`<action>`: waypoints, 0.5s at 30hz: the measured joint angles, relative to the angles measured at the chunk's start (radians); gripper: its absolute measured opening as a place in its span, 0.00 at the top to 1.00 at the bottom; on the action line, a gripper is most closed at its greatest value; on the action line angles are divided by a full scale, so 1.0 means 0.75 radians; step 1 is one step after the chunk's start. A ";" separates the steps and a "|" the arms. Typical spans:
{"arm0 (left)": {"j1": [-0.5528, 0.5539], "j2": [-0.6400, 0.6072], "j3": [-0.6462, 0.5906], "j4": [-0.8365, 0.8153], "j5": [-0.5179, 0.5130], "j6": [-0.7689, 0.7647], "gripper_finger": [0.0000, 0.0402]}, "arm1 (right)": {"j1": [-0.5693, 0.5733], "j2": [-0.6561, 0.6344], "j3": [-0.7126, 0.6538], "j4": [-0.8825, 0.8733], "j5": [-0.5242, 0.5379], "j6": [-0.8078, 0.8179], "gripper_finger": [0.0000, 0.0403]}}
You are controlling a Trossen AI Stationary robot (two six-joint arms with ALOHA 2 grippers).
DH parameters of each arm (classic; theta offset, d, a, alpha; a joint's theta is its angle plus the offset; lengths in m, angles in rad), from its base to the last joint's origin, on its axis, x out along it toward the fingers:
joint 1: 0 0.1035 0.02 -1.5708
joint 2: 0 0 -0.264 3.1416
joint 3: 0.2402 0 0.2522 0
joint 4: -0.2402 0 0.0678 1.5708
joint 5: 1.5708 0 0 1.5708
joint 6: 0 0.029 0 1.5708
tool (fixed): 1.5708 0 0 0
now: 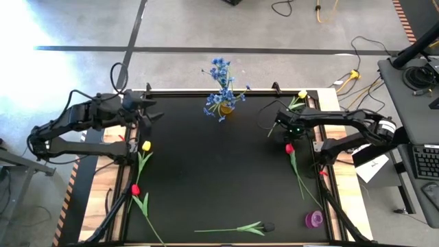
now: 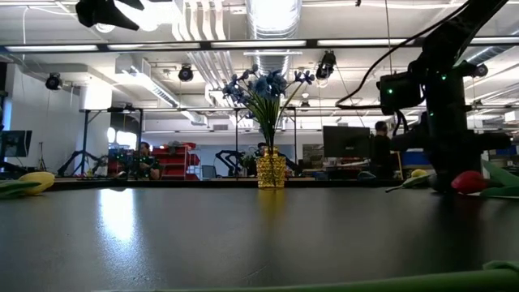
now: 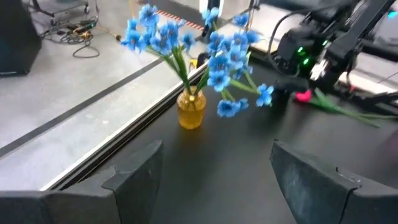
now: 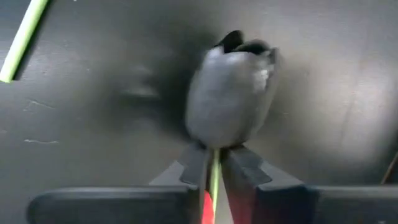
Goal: Sort flowers into vase by color
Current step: Put the top black flower into the yellow vase
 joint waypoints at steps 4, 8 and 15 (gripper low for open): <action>0.000 -0.020 0.000 0.089 0.036 0.032 0.30 | 0.000 -0.033 0.063 -0.010 0.060 -0.032 0.97; 0.000 -0.026 0.000 0.151 0.072 0.065 0.30 | -0.001 -0.113 0.225 0.015 0.181 -0.093 0.97; 0.000 0.015 0.000 0.219 0.242 0.118 0.30 | 0.008 -0.197 0.505 0.317 0.343 -0.428 0.97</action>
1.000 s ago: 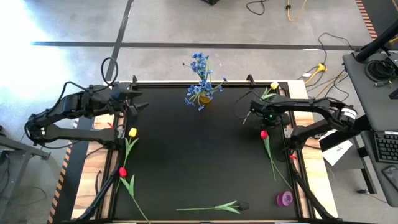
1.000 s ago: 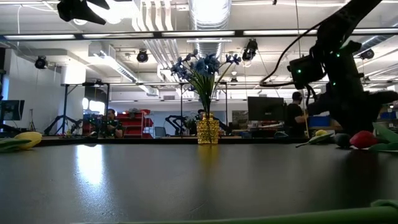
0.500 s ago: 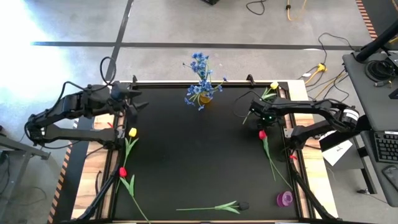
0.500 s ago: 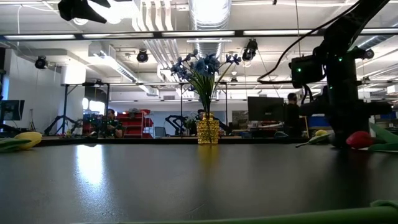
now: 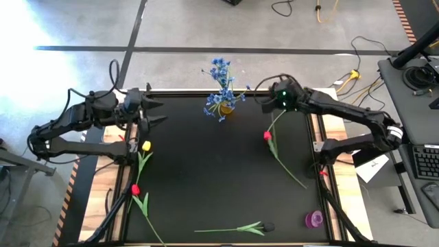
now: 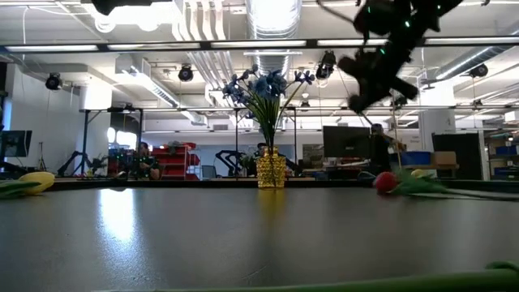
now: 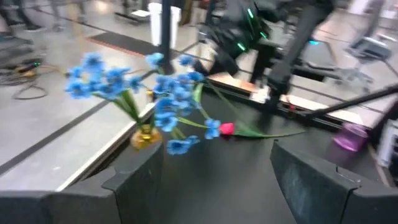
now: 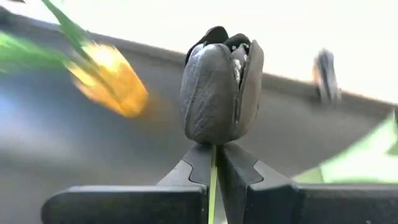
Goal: Sort flowers into vase by color
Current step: Put the top black flower into the yellow vase
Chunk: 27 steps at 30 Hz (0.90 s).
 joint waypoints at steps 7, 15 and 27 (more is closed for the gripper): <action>-0.007 0.050 0.000 -0.017 0.048 -0.030 0.30 | 0.092 0.021 0.124 0.589 0.121 -0.405 0.98; -0.023 0.097 0.000 -0.215 0.250 -0.176 0.30 | 0.129 0.179 0.096 1.212 0.238 -0.657 0.98; -0.090 0.123 -0.120 -0.421 0.250 -0.349 0.30 | 0.137 0.343 0.292 1.334 0.176 -0.645 0.97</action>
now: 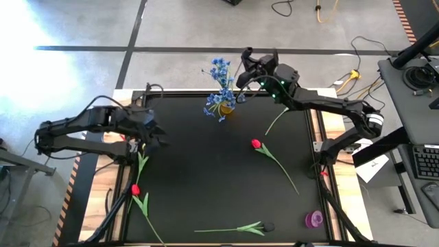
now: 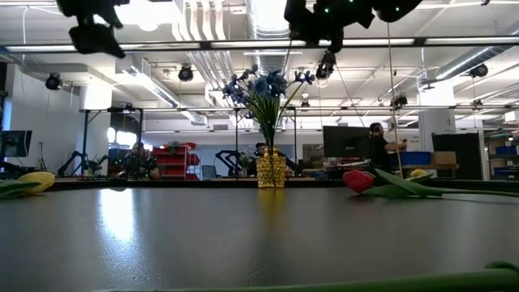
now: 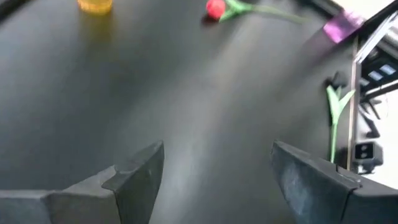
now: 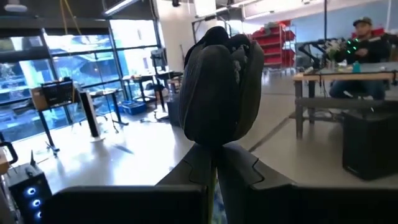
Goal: Sort flowers into vase by color
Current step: Put the top black flower into the yellow vase
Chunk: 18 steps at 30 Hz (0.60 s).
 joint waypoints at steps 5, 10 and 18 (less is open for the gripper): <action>-0.012 0.011 -0.100 0.093 0.007 -0.008 0.30 | 0.002 0.033 0.038 -0.030 -0.001 -0.027 0.97; -0.039 0.032 -0.194 0.323 0.068 0.031 0.30 | 0.003 0.064 0.012 -0.077 -0.003 0.013 0.97; -0.058 0.117 -0.162 0.480 0.057 0.098 0.30 | 0.003 0.106 -0.013 -0.169 -0.062 0.047 0.97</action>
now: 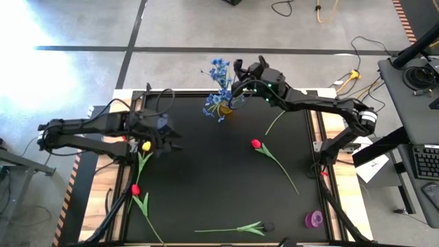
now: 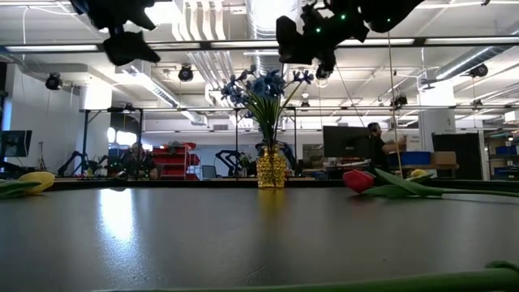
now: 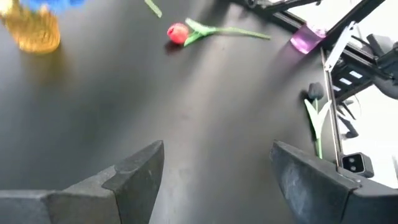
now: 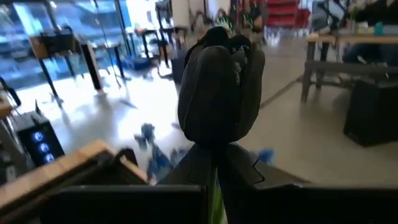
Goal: Sort flowers into vase by color
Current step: Put the top black flower into the yellow vase, then put the black flower into the yellow vase
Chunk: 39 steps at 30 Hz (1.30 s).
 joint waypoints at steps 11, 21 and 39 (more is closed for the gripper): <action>-0.097 0.200 0.236 0.019 -0.139 0.102 0.31 | 0.000 -0.023 0.054 -0.366 -0.010 0.126 0.67; -0.323 0.464 0.475 0.018 -0.253 0.056 0.32 | 0.027 -0.134 0.171 -0.794 -0.106 0.118 0.40; -0.715 1.007 0.811 0.032 -0.386 -0.196 0.32 | 0.616 -0.379 0.170 -1.195 -0.018 0.012 0.40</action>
